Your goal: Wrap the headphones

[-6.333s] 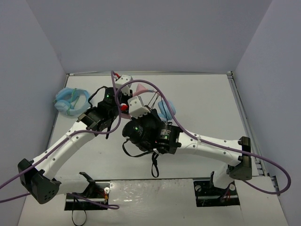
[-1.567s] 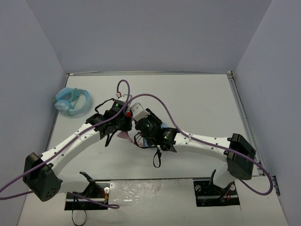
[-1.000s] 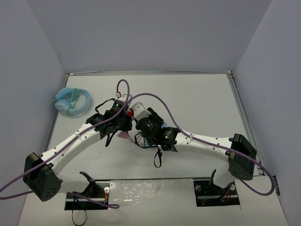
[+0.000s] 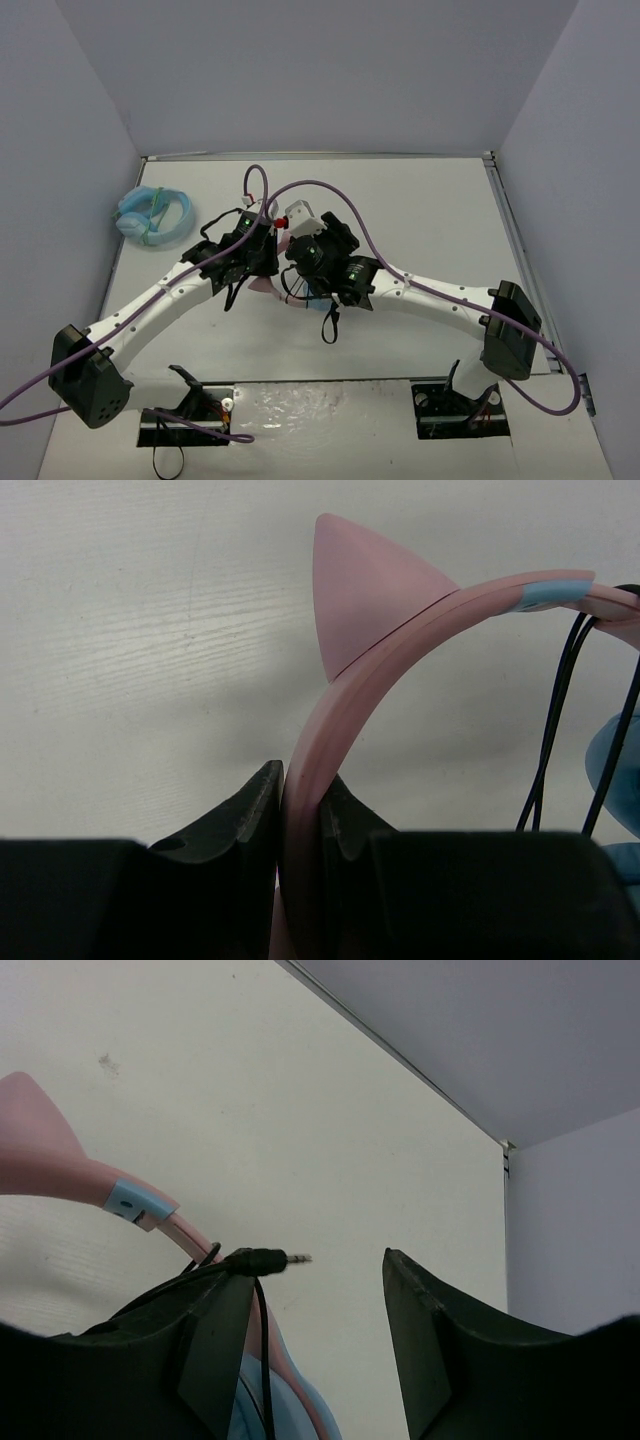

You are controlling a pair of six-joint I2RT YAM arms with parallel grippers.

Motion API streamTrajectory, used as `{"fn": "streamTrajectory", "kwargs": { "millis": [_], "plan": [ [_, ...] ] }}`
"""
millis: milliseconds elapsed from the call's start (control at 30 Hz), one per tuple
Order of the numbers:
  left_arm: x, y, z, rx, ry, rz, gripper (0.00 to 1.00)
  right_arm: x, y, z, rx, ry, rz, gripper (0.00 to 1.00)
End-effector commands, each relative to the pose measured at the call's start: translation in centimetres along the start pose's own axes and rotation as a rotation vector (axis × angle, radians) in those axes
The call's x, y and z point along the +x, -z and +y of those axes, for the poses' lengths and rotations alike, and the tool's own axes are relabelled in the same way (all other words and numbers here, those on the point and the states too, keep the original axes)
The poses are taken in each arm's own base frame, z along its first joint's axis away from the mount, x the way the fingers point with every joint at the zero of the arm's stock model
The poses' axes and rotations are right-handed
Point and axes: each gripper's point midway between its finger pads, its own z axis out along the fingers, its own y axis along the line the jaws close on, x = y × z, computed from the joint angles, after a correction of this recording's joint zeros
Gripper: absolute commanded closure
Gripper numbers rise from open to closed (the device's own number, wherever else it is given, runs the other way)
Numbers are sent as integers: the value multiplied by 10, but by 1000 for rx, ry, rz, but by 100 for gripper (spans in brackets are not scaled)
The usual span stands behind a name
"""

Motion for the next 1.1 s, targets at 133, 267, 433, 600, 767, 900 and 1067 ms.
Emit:
{"fn": "streamTrajectory", "kwargs": {
  "millis": [133,267,433,600,767,900,1067],
  "plan": [
    [-43,22,-28,98,28,-136,100,-27,-6,-15,43,-104,-32,46],
    [-43,20,-30,102,33,-135,100,-30,-6,-10,15,-110,-39,44],
    [-43,21,-28,96,32,-138,100,-28,-6,-13,30,-117,-36,44],
    [-41,17,-27,87,32,-135,100,-33,-3,-19,37,-146,-46,43],
    [-42,10,-27,79,34,-131,100,-32,-1,-24,55,-151,-35,43],
    [-44,5,-27,70,34,-133,100,-38,2,-31,72,-207,-40,42],
    [-45,-4,-27,55,32,-130,100,-42,6,-37,82,-251,-42,39]
  ]
}}
